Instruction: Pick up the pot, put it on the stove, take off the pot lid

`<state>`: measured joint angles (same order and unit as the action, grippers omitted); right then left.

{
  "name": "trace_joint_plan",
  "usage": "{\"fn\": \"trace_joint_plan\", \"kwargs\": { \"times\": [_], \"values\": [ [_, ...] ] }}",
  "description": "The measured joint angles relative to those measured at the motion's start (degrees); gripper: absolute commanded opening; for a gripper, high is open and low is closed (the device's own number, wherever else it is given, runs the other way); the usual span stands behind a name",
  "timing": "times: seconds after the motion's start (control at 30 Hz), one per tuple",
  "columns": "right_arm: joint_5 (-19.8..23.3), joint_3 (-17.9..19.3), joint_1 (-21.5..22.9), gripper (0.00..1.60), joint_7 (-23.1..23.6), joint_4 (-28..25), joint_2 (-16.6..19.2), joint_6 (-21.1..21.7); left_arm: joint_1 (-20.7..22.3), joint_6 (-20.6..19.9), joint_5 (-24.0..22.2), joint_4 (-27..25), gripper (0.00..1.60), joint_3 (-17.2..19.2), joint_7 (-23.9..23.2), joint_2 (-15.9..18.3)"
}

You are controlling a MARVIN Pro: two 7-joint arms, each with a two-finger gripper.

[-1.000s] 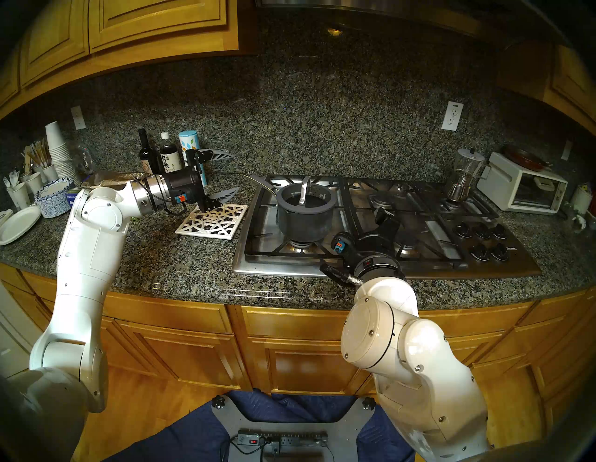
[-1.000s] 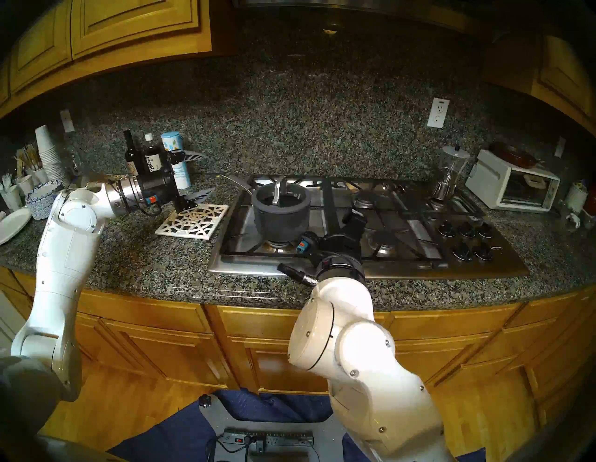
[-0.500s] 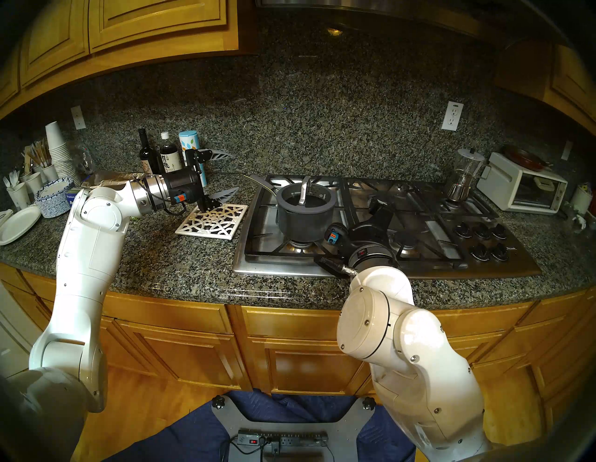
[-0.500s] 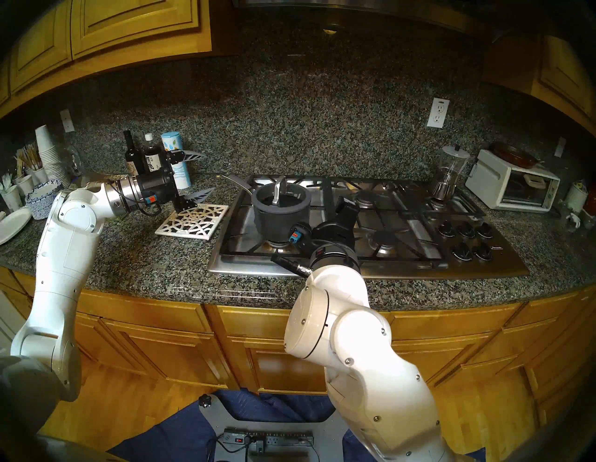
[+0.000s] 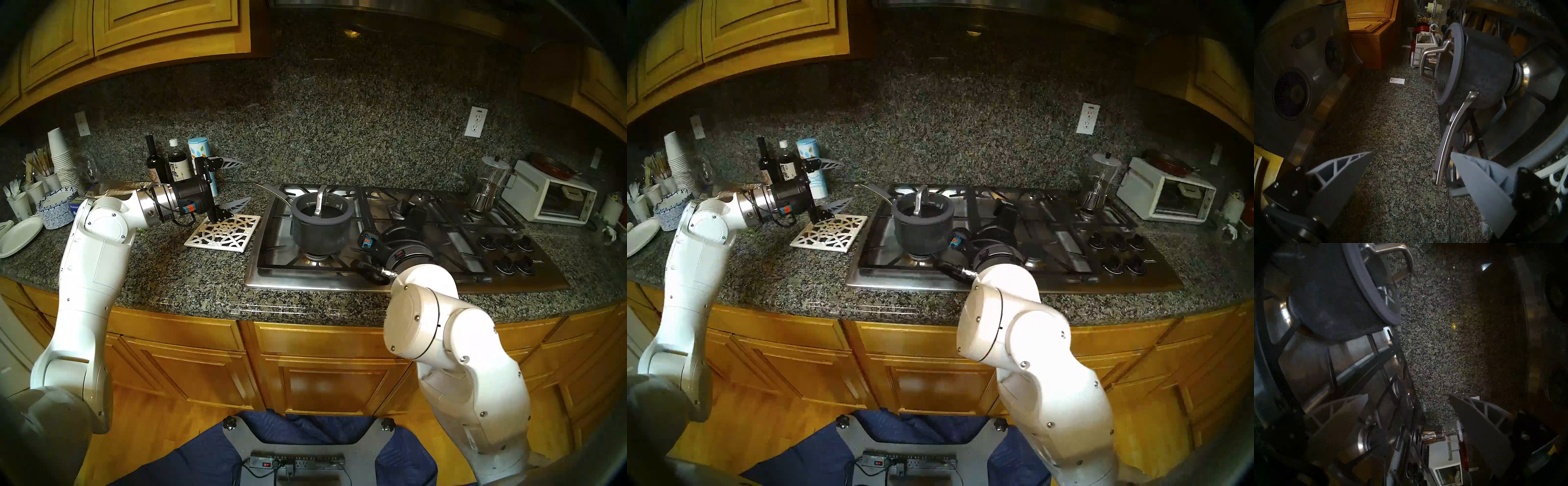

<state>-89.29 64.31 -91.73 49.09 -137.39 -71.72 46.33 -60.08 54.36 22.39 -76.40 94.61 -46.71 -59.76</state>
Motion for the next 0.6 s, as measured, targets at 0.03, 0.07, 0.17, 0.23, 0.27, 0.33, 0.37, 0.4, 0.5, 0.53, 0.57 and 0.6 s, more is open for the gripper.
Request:
{"fn": "trace_joint_plan", "kwargs": {
  "times": [0.03,0.07,0.17,0.23,0.27,0.33,0.37,0.4,0.5,0.53,0.57,0.6],
  "values": [
    [0.06,0.47,0.05,1.60,0.41,-0.18,0.38,-0.41,0.00,0.00,0.00,0.00,1.60,0.00,-0.01,0.00],
    [0.13,0.96,0.12,1.60,0.81,-0.32,0.73,-0.82,0.00,-0.01,-0.01,0.00,1.60,0.00,-0.01,0.00],
    [0.53,2.54,0.32,1.60,1.73,-0.58,1.67,-2.02,0.00,-0.02,-0.01,-0.01,1.60,0.00,-0.03,0.01],
    [1.10,3.60,0.46,1.60,2.20,-0.67,2.28,-2.87,0.00,-0.03,-0.01,-0.01,1.60,0.00,-0.03,0.01],
    [1.57,4.16,0.56,1.60,2.38,-0.72,2.59,-3.39,-0.01,-0.03,-0.01,-0.01,1.60,0.00,-0.04,0.01],
    [2.87,5.45,0.83,1.60,2.60,-0.76,3.26,-4.67,-0.01,-0.04,-0.02,-0.01,1.60,0.00,-0.05,0.02],
    [4.03,6.54,1.05,1.60,2.62,-0.79,3.81,-5.80,-0.01,-0.05,-0.02,-0.01,1.60,0.00,-0.05,0.02],
    [4.61,7.06,1.16,1.60,2.62,-0.80,4.08,-6.35,-0.01,-0.05,-0.02,-0.01,1.60,0.00,-0.05,0.02],
    [6.77,8.81,1.48,1.60,2.62,-0.87,4.97,-8.34,-0.01,-0.06,-0.02,-0.01,1.60,0.00,-0.06,0.03],
    [7.41,9.33,1.58,1.60,2.62,-0.88,5.21,-8.92,-0.01,-0.06,-0.02,-0.01,1.60,0.00,-0.07,0.03],
    [8.06,9.84,1.67,1.60,2.62,-0.89,5.45,-9.49,-0.01,-0.07,-0.02,-0.02,1.60,0.00,-0.07,0.03],
    [8.78,10.42,1.79,1.60,2.62,-0.90,5.70,-10.12,-0.01,-0.07,-0.02,-0.02,1.60,0.00,-0.07,0.03]
  ]
}}
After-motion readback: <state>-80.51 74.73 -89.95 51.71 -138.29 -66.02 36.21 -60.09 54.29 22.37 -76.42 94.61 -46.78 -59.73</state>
